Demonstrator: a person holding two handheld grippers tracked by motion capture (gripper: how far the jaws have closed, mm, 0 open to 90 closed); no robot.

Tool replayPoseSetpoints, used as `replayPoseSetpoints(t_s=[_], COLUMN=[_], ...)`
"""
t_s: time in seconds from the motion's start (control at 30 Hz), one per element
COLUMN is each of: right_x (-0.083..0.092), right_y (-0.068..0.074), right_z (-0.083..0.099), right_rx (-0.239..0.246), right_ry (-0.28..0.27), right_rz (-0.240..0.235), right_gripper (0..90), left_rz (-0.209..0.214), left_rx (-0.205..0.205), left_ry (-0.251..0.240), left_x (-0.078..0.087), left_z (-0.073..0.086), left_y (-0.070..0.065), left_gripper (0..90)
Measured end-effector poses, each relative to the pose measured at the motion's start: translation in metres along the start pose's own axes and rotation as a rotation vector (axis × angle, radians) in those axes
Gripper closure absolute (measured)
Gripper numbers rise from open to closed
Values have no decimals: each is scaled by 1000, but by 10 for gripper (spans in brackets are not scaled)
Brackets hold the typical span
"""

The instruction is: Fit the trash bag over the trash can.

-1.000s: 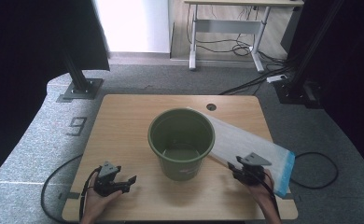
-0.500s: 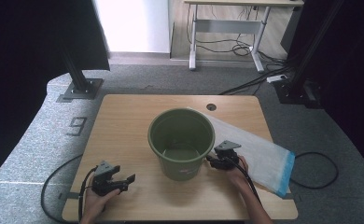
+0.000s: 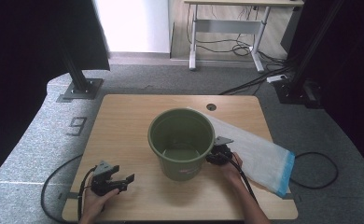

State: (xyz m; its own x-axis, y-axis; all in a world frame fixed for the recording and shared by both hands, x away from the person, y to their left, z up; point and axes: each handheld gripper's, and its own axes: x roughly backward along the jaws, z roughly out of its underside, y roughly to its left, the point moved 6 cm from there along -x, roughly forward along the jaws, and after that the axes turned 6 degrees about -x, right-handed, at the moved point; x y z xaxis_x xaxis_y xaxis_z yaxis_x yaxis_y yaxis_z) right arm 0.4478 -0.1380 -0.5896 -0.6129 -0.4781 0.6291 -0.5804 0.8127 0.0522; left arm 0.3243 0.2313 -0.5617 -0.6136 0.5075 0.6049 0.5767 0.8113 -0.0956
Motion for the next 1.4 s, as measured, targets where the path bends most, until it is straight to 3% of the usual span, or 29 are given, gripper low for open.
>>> replayPoseSetpoints(t_s=[0.2,0.23,0.4,0.53,0.83,1.0,1.4], right_x=[-1,-1,10,32,81,107,160], right_y=[-3,-4,-15,-26,-37,-40,-43], right_z=[-1,-2,-4,-14,-38,-51,-80], right_rx=[-12,-24,-83,-152,-230,-280,-280], right_ry=[0,-5,-73,-176,-380,-469,-583], right_rz=[-6,-12,7,14,21,-4,-12], right_gripper=[874,885,887,887,888,888,889], left_rz=[0,-1,-6,-10,-28,-30,-16], left_rx=[-3,-4,-4,8,9,18,7], left_ry=[5,7,8,4,-23,-45,-24], left_x=[-1,-1,0,1,5,6,3], left_z=[1,1,2,3,0,-2,-1], left_y=[0,0,2,5,4,5,4], left_gripper=[181,181,181,181,187,191,190])
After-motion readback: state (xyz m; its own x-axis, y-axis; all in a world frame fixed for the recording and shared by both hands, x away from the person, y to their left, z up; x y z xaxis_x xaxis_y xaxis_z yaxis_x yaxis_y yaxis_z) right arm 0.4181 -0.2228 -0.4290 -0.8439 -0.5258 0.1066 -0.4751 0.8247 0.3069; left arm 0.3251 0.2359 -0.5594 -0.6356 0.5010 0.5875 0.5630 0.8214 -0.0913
